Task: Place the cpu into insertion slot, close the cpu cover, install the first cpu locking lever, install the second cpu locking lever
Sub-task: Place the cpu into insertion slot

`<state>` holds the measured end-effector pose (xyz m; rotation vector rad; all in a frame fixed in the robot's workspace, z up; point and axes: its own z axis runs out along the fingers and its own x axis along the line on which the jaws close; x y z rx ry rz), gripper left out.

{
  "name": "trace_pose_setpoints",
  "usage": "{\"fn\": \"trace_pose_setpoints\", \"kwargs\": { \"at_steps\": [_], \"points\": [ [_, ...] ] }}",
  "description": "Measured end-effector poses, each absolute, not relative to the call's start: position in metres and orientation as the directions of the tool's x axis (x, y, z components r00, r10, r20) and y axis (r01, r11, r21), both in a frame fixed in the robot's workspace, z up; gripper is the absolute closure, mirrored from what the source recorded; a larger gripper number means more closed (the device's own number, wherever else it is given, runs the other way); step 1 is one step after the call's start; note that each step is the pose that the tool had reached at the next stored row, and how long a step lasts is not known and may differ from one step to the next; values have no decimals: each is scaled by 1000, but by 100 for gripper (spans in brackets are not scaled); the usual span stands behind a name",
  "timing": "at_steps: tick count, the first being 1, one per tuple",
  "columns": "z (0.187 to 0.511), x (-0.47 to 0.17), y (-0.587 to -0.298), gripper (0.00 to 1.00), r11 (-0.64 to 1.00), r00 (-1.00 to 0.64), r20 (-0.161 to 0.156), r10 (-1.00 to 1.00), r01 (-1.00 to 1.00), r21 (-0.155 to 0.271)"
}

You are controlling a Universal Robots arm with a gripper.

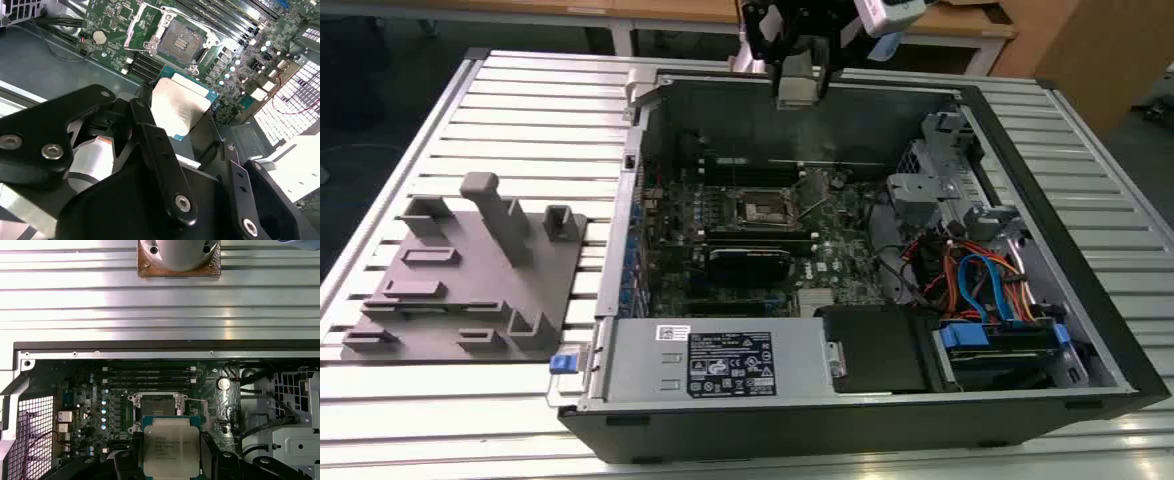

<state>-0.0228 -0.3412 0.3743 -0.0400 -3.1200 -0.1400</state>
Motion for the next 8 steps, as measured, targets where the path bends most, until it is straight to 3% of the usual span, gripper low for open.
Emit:
{"fn": "trace_pose_setpoints", "kwargs": {
  "at_steps": [8],
  "points": [
    [374,-23,-341,46,996,-1000,19,25,26,89]
  ]
}}
